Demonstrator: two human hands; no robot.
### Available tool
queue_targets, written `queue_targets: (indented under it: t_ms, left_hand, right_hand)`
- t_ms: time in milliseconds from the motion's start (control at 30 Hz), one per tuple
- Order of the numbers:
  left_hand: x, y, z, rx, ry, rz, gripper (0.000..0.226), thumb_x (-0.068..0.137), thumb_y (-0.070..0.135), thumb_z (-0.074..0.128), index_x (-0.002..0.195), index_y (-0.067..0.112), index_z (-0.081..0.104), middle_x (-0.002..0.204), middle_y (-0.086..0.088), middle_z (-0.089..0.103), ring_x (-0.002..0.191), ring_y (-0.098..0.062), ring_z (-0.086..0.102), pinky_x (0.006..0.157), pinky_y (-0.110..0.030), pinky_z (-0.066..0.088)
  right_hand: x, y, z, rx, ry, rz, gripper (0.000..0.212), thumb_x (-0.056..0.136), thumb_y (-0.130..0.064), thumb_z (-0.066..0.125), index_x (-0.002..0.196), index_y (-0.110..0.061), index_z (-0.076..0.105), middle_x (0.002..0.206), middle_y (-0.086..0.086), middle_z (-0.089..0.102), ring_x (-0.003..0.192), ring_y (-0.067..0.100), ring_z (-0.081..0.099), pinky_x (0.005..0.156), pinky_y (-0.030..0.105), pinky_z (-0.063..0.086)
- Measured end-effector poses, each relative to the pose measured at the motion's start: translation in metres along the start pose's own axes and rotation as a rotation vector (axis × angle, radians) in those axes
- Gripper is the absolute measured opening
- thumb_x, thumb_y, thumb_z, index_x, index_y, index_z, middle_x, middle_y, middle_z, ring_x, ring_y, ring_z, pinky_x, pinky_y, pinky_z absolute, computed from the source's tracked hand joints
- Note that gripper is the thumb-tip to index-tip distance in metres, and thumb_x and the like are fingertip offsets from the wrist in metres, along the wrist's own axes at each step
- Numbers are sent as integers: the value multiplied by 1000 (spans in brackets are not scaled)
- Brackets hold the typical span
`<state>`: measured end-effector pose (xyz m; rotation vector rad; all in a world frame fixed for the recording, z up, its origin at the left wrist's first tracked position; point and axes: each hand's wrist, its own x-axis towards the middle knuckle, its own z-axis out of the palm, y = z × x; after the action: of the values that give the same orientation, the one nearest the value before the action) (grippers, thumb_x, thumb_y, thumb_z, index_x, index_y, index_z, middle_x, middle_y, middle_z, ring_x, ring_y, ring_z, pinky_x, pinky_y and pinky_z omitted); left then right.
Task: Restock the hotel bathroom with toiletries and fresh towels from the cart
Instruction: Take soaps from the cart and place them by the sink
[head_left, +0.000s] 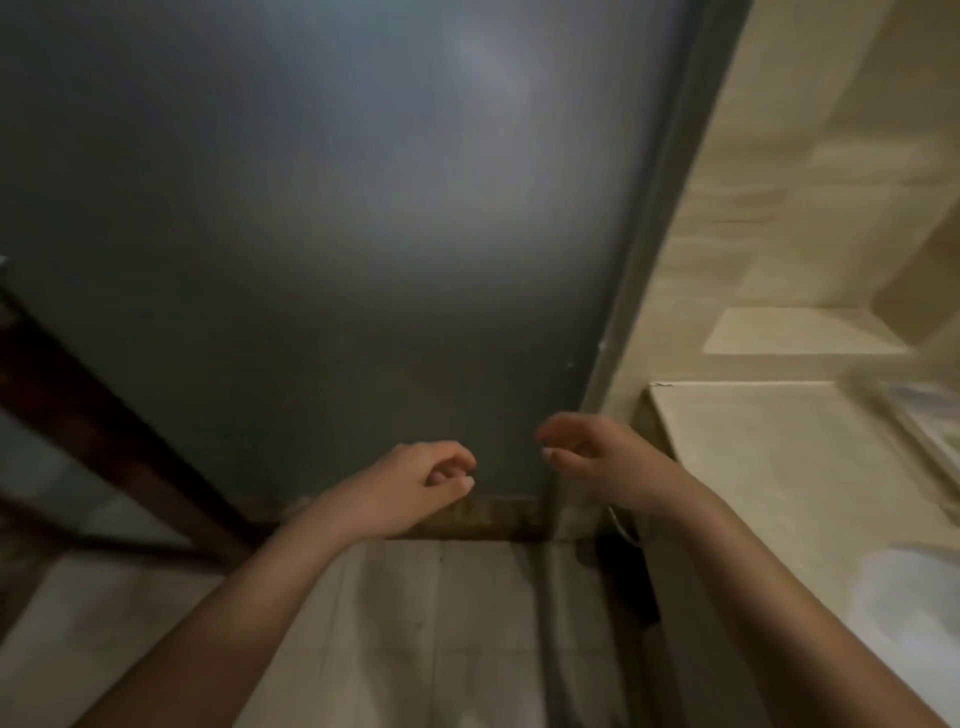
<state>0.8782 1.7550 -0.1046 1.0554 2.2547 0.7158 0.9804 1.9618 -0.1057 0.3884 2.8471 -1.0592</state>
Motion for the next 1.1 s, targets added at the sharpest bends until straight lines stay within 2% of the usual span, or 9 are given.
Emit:
queue_targets:
  t_ms: [200,367,533,633,700,800,900,967,1100]
  left_hand:
    - [-102,-91,-76,-41,219,-123,26,91,29,54,115,22,60,107,5,65,98,-4,60,87,-17,46]
    - [-176,-146,-122,-100,417,-224,26,91,26,56,115,18,60,101,3,65,94,-9,62,84,-17,46]
    - [-239,-198,-157,-163,598,-349,19,91,28,57,108,21,58,95,6,63,88,-3,60,80,-15,45]
    - [-272,-228,-174,-170,751,-441,26,85,35,59,106,19,62,91,8,64,80,3,59,79,-16,46]
    - [-294,-245,-189,-179,825,-529,21,89,26,59,107,16,62,96,4,65,84,2,60,78,-10,43]
    - [-324,-271,-210,-150,907,-604,20,91,25,56,108,16,63,103,2,67,95,-6,62,80,-13,44]
    - [-346,-292,-236,-118,983,-701,19,92,27,55,108,21,64,103,8,66,91,7,59,77,-9,44]
    - [-355,-306,-252,-108,1009,-744,22,92,25,54,112,18,63,103,6,65,85,11,58,73,-4,43]
    - [-367,-330,-271,-132,1126,-815,26,94,26,50,114,15,61,103,5,63,93,-2,58,78,-9,43]
  right_hand:
    - [55,-133,76,-90,-128,-251,20,92,-26,55,110,-22,62,97,-9,61,90,10,58,84,28,46]
    - [90,-238,128,-167,-238,-465,20,90,-20,55,107,-18,65,95,-8,60,87,13,59,84,28,46]
    - [124,-328,174,-173,-367,-623,23,92,-27,55,114,-22,62,106,-4,66,98,13,62,90,30,47]
    - [143,-377,206,-160,-446,-724,24,92,-25,55,115,-19,62,108,-2,67,101,13,62,94,30,46]
    - [160,-410,228,-140,-498,-795,24,91,-22,56,114,-18,63,105,-1,67,100,15,63,95,32,46]
    - [185,-460,262,-140,-574,-890,23,92,-23,56,113,-18,63,100,-3,65,99,15,62,95,33,46]
    - [209,-508,289,-69,-656,-966,21,91,-20,57,110,-15,64,95,-3,64,97,14,63,93,30,46]
    - [225,-537,308,-21,-703,-993,20,90,-18,57,109,-13,64,95,1,65,96,15,63,91,28,45]
    - [252,-585,348,45,-766,-1078,14,88,-21,58,100,-26,63,93,-3,66,87,14,63,89,36,50]
